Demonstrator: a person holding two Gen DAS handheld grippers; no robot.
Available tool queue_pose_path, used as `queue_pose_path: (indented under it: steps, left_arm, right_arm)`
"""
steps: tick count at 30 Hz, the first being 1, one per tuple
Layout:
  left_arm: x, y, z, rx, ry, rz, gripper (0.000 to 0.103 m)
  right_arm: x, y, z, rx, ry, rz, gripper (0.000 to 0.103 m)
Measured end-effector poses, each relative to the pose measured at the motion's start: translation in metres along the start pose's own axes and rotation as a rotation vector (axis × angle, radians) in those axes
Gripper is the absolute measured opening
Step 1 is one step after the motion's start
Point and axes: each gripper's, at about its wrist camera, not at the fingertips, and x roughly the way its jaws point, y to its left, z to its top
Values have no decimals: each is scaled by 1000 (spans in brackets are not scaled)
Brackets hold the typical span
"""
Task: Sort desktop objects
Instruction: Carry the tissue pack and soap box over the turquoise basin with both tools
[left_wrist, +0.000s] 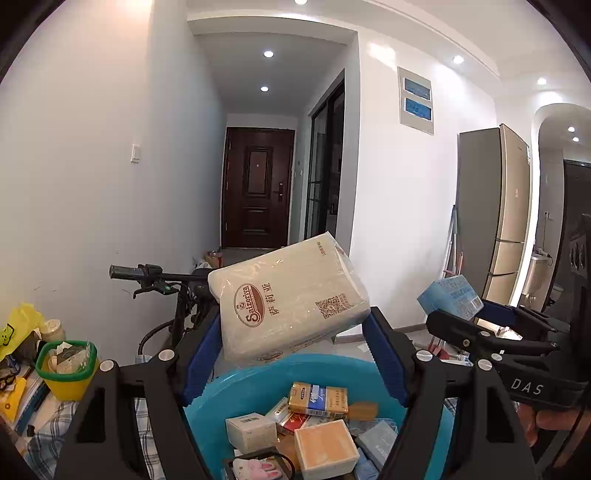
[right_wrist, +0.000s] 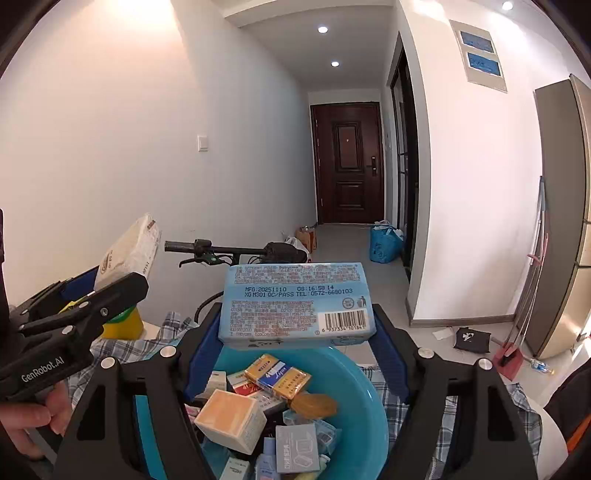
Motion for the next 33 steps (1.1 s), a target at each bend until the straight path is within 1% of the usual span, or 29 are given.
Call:
queue_pose_path:
  steps: [5,8,10,13,14,16,19,21,25,28,33]
  left_arm:
    - [5,2,-11,6,-11,9,77]
    - [15,-1,-20,21,40,19,77]
    - [16,4,-24,2,42,16,77]
    - [18,11,-21,-34,74,-10,77]
    - [16,15,-20,-52,71,-12,77]
    - [13,21,-18,-61,69,-7,77]
    - [12,26,-16,-66,78,8,77]
    - [15,29,-16,-74,97,5,77]
    - [27,28,-19,-70,158,21,77]
    - [38,25,-25,-44,236,34,77]
    - [58,24,-35,-18,335,52,77]
  right_arm:
    - [-1,-1,4,-4,-46,-17,74]
    - [-8,2,1,-41,-67,-25,74]
    - [-11,1,-2,-39,-76,-11,74]
    - [-6,0,-2,-36,-57,19,74]
    - [-5,-1,-3,-27,-57,14,74]
    - [-3,-3,-5,-13,-49,11,74]
    - [2,-4,-8,11,-24,34,74]
    - [5,-9,-10,25,-15,31,74]
    - [14,-15,-14,17,20,22,74]
    - [21,-16,-19,13,52,22,74]
    - [34,-16,-27,4,114,24,74]
